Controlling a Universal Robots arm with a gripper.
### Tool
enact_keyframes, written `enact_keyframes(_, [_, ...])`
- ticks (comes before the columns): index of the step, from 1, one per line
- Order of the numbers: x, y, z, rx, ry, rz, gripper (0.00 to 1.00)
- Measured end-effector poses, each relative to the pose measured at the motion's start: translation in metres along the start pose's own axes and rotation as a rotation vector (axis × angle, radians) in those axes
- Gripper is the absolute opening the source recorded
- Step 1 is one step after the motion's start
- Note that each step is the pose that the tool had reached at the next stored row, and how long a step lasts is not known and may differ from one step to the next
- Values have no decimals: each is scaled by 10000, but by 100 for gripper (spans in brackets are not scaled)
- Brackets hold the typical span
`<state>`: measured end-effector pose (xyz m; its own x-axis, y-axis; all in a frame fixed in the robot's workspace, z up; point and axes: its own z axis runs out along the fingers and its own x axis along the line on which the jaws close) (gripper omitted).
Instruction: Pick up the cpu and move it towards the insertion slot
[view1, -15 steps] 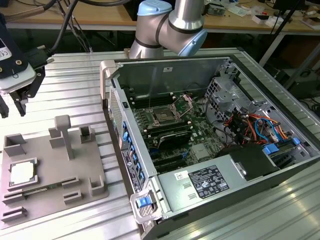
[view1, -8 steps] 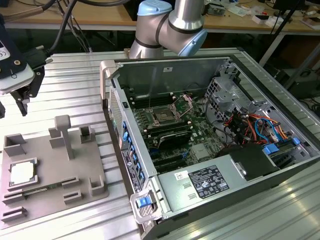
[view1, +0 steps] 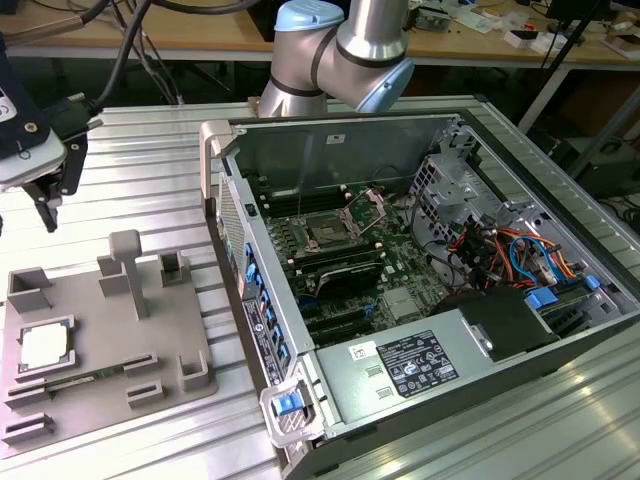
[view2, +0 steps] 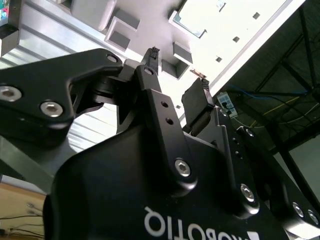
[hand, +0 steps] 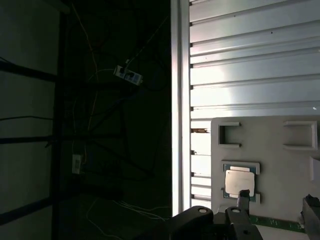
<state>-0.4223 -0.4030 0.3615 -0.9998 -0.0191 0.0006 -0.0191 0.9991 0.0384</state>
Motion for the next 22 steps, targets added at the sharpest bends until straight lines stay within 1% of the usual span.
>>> enact_keyframes(1, [33, -1, 19, -1, -1, -1, 47])
enact_keyframes(3, [70, -3, 46, 0, -1, -6, 47])
enact_keyframes(5, [145, -10, 112, -1, 0, -36, 47])
enact_keyframes(7, [168, -23, 154, -3, 8, -111, 47])
enact_keyframes(8, [176, -29, 181, -1, 29, -196, 47])
enact_keyframes(9, [199, -35, 222, 0, 39, -281, 47])
enact_keyframes(12, [252, -40, 283, 0, 38, -335, 47])
enact_keyframes(13, [291, -41, 319, -1, 38, -338, 47])
enact_keyframes(14, [351, -42, 361, -1, 39, -340, 47])
enact_keyframes(17, [403, -43, 413, -2, 38, -341, 47])
enact_keyframes(19, [410, -45, 427, 0, 40, -343, 47])
enact_keyframes(22, [411, -44, 429, 0, 39, -341, 47])
